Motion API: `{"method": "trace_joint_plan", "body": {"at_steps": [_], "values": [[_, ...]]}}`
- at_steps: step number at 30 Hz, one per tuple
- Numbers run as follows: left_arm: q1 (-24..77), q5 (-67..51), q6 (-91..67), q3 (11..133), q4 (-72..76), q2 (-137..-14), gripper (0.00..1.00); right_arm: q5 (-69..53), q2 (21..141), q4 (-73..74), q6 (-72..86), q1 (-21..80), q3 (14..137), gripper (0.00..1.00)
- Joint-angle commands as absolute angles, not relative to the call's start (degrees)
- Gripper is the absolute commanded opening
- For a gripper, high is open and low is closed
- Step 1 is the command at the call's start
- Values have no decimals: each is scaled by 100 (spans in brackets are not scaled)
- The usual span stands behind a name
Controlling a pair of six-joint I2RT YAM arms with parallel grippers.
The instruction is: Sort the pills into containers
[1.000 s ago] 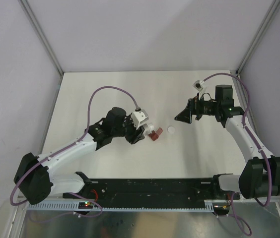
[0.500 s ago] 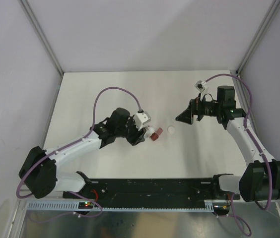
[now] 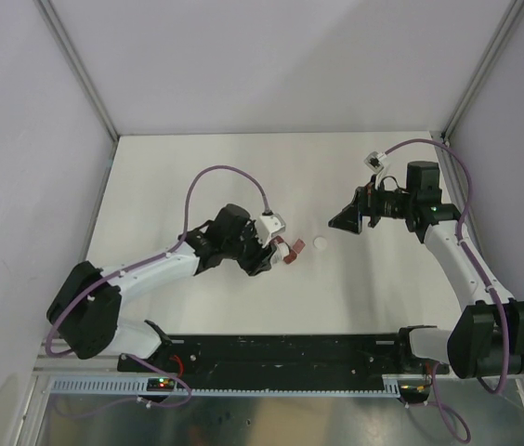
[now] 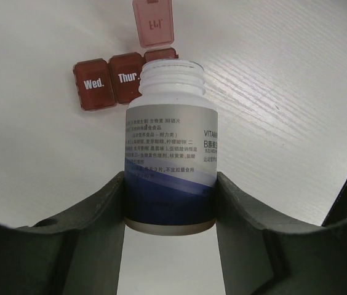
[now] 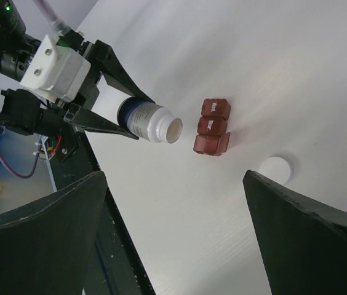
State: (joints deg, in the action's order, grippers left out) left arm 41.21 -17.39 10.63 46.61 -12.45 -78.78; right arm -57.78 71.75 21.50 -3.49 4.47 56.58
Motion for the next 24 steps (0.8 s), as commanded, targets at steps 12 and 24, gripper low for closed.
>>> {"method": "trace_joint_plan", "body": {"at_steps": [12,24], "values": [[4083,-1876,1237,5095,-1009,-8362,0,-5991,7233,1989,-327,426,5660,100],[4087,-1794,1312,5370,-1247,-8627,0,-5655,7236,2027,-443,428,5658,100]]}}
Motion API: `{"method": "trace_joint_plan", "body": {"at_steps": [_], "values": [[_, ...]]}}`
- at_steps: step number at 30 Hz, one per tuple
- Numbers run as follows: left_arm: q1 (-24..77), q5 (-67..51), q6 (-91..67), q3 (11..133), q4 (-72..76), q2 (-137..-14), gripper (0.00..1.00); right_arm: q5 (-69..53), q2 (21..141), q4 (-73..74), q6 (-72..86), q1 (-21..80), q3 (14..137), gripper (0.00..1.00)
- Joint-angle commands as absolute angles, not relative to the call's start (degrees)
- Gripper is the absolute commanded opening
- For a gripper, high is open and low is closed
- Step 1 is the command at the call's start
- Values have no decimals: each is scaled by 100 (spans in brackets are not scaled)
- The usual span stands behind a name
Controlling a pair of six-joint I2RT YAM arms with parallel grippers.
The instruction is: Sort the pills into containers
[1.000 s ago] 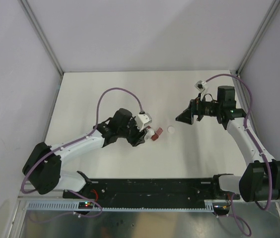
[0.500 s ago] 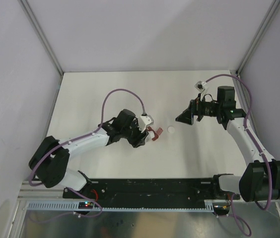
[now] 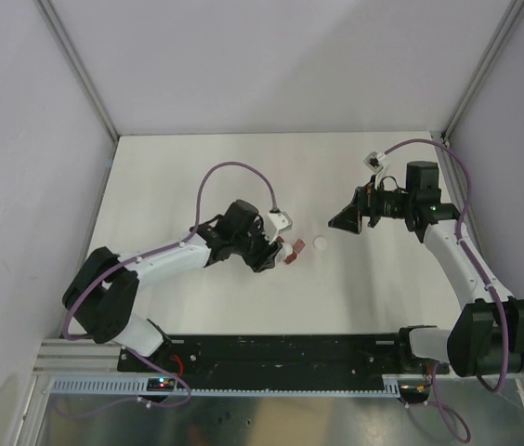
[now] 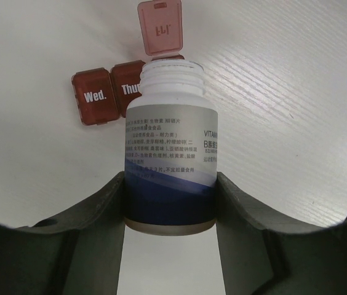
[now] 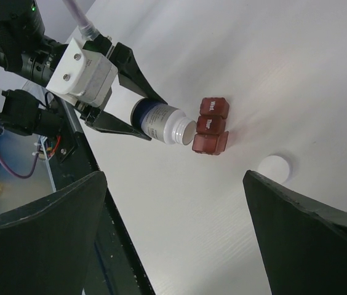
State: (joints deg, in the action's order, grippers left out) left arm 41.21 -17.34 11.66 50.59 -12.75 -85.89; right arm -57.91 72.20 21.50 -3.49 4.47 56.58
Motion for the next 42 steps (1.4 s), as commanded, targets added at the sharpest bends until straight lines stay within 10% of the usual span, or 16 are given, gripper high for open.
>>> {"method": "trace_joint_plan", "body": {"at_steps": [1,42], "values": [[4082,-1789,1311,5383,-1265,-8642,0,-5635,7239,2033,-454,421,5659,100],[4142,-1494,1409,6429,-2539,-9433,0,-5564,7330,2091,-447,382,5658,100]]}}
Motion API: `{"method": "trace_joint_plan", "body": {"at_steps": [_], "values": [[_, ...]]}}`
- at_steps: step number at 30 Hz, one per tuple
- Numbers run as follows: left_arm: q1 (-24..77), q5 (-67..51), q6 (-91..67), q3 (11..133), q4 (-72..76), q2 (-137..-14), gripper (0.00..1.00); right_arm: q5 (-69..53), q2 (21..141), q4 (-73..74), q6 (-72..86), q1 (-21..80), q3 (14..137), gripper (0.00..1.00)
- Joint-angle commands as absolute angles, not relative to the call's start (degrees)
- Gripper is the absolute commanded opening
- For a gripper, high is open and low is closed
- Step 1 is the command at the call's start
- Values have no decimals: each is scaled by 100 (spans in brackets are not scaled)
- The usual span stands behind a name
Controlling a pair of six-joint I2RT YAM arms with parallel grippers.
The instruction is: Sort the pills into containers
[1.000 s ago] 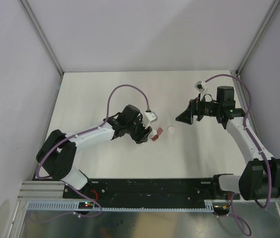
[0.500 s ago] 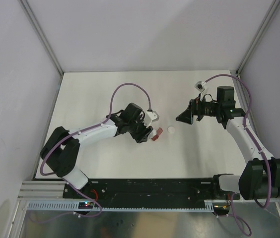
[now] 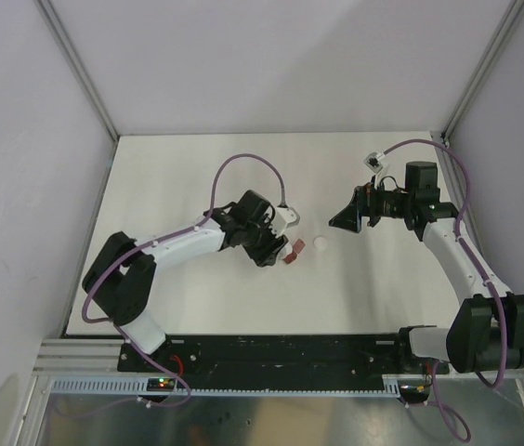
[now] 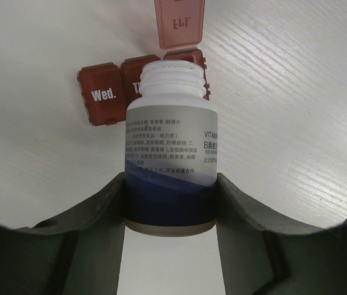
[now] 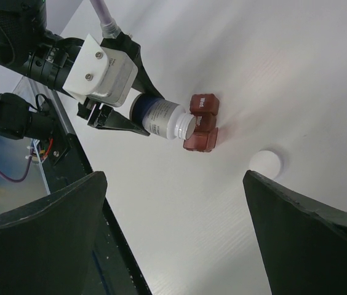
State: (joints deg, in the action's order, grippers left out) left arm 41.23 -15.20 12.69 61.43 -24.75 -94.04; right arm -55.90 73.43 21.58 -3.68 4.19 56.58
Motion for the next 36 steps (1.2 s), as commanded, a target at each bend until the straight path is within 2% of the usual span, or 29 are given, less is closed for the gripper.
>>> {"method": "trace_joint_plan", "body": {"at_steps": [1,36], "values": [[4145,-1490,1412,6449,-2557,-9441,0,-5573,7343,2096,-448,384,5655,100],[4316,-1449,1579,6976,-3223,-9777,0,-5615,7406,2110,-444,386,5659,100]]}}
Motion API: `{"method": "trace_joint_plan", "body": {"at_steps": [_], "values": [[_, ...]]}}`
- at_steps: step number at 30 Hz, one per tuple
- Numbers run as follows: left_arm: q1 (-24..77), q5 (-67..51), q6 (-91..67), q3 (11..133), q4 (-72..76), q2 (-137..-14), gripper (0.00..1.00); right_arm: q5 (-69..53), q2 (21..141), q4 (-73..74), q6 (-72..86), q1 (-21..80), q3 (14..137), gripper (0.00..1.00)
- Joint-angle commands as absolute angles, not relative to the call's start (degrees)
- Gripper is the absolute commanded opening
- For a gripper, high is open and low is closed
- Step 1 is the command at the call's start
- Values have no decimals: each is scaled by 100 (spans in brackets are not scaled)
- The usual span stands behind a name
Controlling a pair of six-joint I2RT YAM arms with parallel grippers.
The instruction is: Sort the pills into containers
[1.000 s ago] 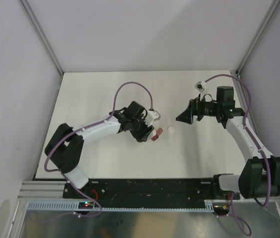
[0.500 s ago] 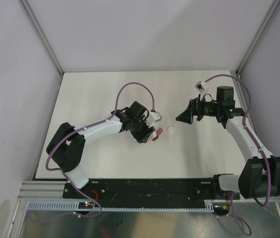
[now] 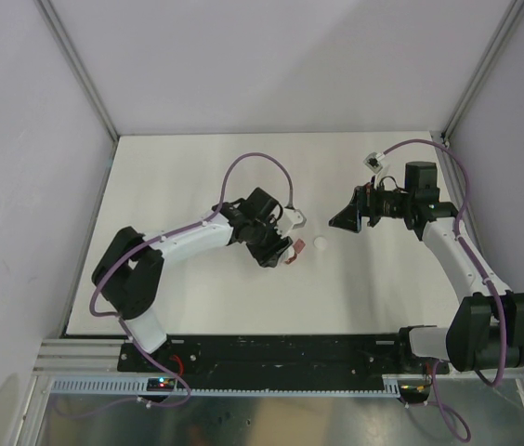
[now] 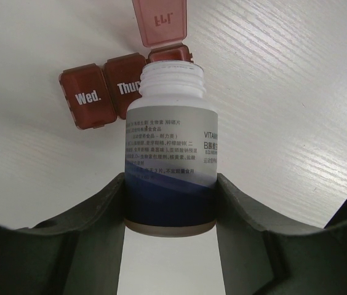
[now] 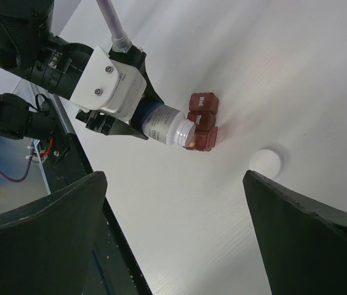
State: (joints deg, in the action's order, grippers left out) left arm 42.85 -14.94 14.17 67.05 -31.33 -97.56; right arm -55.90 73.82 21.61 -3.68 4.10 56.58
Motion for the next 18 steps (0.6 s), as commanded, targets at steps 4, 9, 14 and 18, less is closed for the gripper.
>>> {"method": "trace_joint_plan", "body": {"at_steps": [4,9,14,18], "values": [[4331,-1438,1582,7018,-3280,-9789,0,-5631,7412,2111,-442,378,5656,100],[4331,-1412,1591,7054,-3307,-9775,0,-5633,7407,2120,-440,385,5660,100],[4334,-1397,1611,7085,-3348,-9769,0,-5631,7414,2114,-445,378,5658,100],[4346,-1389,1631,7119,-3424,-9757,0,-5639,7415,2112,-441,376,5658,100]]}}
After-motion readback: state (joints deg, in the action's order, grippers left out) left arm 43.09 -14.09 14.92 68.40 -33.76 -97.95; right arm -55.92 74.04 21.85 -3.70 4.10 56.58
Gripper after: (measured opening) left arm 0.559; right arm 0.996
